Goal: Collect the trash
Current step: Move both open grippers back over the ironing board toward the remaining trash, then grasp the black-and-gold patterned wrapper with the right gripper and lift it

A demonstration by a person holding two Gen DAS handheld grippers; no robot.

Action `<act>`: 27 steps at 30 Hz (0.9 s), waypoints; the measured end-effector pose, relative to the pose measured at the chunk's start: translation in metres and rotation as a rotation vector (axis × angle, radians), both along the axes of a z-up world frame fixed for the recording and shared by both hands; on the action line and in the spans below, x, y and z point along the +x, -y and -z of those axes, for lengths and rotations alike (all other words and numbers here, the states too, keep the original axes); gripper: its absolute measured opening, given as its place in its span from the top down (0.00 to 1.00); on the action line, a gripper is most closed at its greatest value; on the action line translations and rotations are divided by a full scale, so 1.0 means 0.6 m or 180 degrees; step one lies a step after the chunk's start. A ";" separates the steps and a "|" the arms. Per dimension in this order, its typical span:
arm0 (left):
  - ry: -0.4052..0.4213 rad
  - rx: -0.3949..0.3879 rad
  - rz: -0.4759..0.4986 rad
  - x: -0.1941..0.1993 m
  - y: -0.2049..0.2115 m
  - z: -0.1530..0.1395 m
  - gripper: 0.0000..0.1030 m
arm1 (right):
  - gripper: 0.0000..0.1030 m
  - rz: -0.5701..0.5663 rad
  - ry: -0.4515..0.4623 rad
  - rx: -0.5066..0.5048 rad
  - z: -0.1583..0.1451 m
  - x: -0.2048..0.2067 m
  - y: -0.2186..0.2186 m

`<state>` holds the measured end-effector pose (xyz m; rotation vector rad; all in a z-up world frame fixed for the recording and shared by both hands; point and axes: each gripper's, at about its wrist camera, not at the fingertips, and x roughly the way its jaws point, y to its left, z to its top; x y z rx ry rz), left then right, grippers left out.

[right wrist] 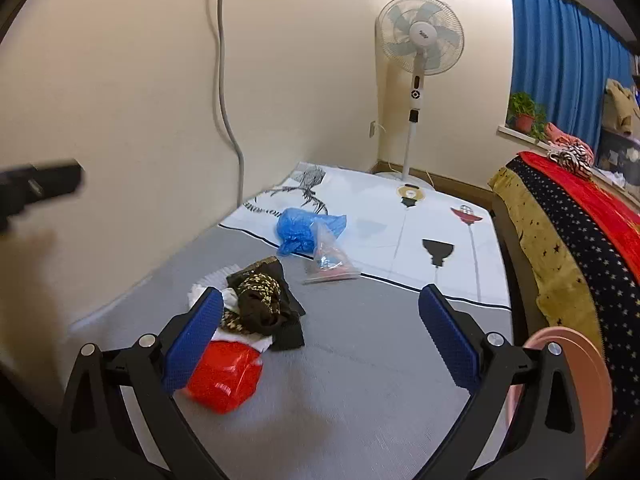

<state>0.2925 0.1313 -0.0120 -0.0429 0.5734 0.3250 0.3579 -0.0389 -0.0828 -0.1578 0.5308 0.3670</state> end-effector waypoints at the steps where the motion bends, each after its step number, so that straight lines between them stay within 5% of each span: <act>1: -0.0008 0.0026 -0.0022 0.002 -0.003 0.000 0.08 | 0.07 -0.0017 -0.0004 0.0014 0.010 0.009 -0.009; 8: -0.0107 -0.0075 -0.0113 0.014 -0.023 0.007 0.08 | 0.28 -0.0181 -0.0019 0.0035 0.066 0.037 -0.044; 15: -0.0173 -0.0175 -0.0110 0.019 -0.029 0.016 0.08 | 0.31 -0.0322 0.0077 0.0010 0.077 0.041 -0.069; 21: -0.0192 -0.0190 -0.0154 0.023 -0.032 0.020 0.08 | 0.48 -0.0289 -0.0019 -0.0021 0.089 0.051 -0.070; 25: -0.0204 -0.0169 -0.0154 0.025 -0.032 0.022 0.08 | 0.79 -0.0384 -0.0149 -0.0033 0.095 0.053 -0.072; 27: -0.0203 -0.0166 -0.0154 0.024 -0.033 0.022 0.08 | 0.86 -0.0441 -0.0227 -0.0059 0.100 0.053 -0.074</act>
